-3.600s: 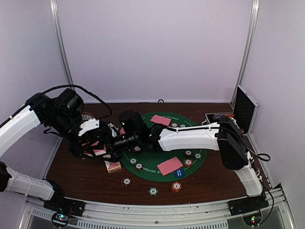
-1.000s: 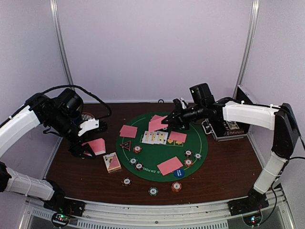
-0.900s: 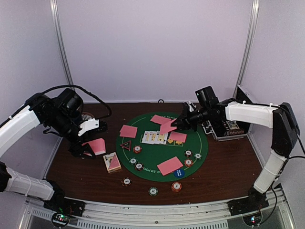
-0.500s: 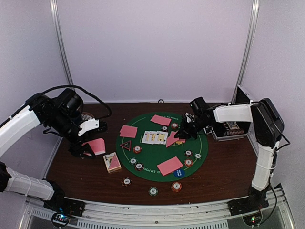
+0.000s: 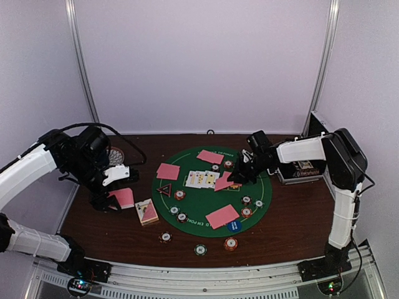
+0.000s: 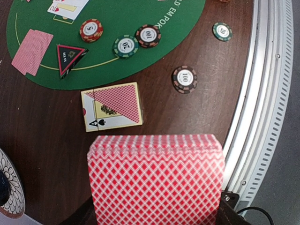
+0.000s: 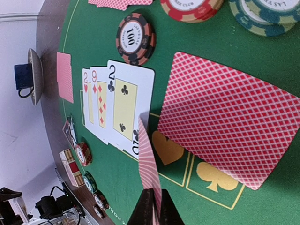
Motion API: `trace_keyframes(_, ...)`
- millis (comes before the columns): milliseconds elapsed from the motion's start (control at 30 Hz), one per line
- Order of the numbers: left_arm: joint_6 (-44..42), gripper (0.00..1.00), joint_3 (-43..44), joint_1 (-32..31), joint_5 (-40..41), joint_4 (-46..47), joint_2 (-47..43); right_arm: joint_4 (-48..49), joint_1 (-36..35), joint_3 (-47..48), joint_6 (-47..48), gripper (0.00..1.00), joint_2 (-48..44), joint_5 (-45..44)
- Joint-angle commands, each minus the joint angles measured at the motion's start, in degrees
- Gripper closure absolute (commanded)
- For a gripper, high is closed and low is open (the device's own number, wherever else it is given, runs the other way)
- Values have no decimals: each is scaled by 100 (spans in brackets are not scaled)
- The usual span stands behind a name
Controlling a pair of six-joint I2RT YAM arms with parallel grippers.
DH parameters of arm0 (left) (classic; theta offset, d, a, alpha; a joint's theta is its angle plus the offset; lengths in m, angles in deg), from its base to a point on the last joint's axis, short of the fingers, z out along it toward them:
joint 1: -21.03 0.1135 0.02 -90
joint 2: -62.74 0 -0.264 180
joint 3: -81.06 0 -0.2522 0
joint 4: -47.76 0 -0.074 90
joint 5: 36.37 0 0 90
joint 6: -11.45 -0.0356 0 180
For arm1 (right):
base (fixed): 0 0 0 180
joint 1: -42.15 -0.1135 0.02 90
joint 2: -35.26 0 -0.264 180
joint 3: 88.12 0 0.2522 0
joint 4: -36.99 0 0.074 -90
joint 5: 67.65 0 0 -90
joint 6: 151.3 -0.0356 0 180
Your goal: Distribute texas hold em gaming equipment
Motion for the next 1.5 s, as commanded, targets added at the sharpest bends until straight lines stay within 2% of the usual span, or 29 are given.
trace_keyframes(0,-145,100,-114,316,103,326,-125,-468,30,60,369,84,102,-472)
trace_keyframes(133,-299,100,-398,879,50,468,-134,-995,30,218,689,59,80,-762)
trace_keyframes(233,-416,100,-708,1200,10,613,-176,-1310,22,300,839,45,-39,-1005)
trace_keyframes(467,-832,100,-1590,1709,298,1283,-131,-1900,5,417,1041,24,-731,-1546)
trace_keyframes(600,-1044,100,-2098,1742,597,1837,77,-1930,-40,336,977,12,-1277,-1647)
trace_keyframes(767,-1124,100,-2437,1742,603,2484,498,-2028,-241,279,944,1,-1816,-1730)
trace_keyframes(1033,-753,100,-2289,1484,469,2924,1413,-2113,-497,-65,821,0,-2449,-2059)
trace_keyframes(1133,-636,97,-2292,1393,457,3065,1605,-2110,-585,-260,777,0,-2684,-2191)
trace_keyframes(1233,-567,83,-2322,1271,386,3138,1676,-2106,-664,-450,728,0,-2898,-2288)
trace_keyframes(1300,-514,67,-2362,1121,360,3205,1658,-2099,-701,-565,708,1,-2984,-2358)
trace_keyframes(1367,-485,54,-2406,929,406,3277,1653,-2130,-708,-656,708,1,-3032,-2405)
trace_keyframes(1400,-409,28,-2413,749,367,3298,1685,-2228,-713,-699,754,1,-3068,-2490)
trace_keyframes(1467,-362,14,-2399,723,342,3288,1696,-2307,-715,-713,792,0,-3095,-2535)
